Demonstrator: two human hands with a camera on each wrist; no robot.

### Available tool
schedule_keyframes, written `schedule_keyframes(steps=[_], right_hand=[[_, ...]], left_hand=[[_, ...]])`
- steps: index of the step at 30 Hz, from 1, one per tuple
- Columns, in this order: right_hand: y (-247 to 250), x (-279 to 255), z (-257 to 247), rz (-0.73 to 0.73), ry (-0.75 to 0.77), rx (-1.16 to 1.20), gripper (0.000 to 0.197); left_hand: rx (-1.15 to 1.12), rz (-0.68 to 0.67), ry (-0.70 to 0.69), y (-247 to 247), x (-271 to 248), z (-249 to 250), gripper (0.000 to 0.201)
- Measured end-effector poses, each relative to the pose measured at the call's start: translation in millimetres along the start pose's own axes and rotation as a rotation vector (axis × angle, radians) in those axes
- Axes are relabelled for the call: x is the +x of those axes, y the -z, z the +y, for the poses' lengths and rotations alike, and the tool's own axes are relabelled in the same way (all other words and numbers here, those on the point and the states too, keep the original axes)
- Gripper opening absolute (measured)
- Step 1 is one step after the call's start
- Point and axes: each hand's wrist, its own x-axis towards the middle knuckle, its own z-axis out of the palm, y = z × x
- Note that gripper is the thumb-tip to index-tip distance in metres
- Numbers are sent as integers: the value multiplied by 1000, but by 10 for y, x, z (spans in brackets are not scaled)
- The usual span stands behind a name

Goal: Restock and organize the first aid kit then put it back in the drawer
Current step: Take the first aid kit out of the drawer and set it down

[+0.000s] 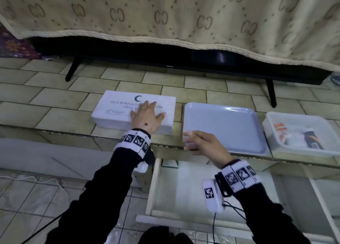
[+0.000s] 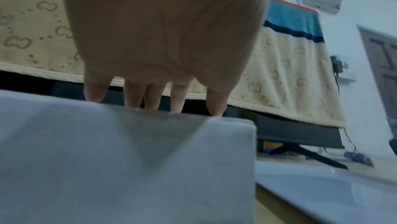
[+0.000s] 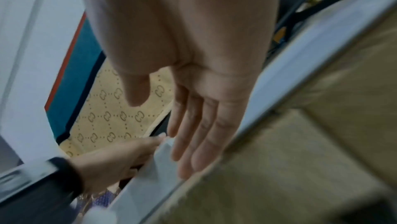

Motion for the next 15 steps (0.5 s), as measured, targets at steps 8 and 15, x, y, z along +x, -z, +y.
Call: schedule_keyframes(steps=[8, 15], right_hand=[[417, -1193, 1501, -367, -361, -14, 12], [295, -1511, 2131, -159, -632, 382, 39]], left_hand=[[104, 26, 89, -291, -83, 265, 57], [171, 93, 108, -420, -142, 270, 57]])
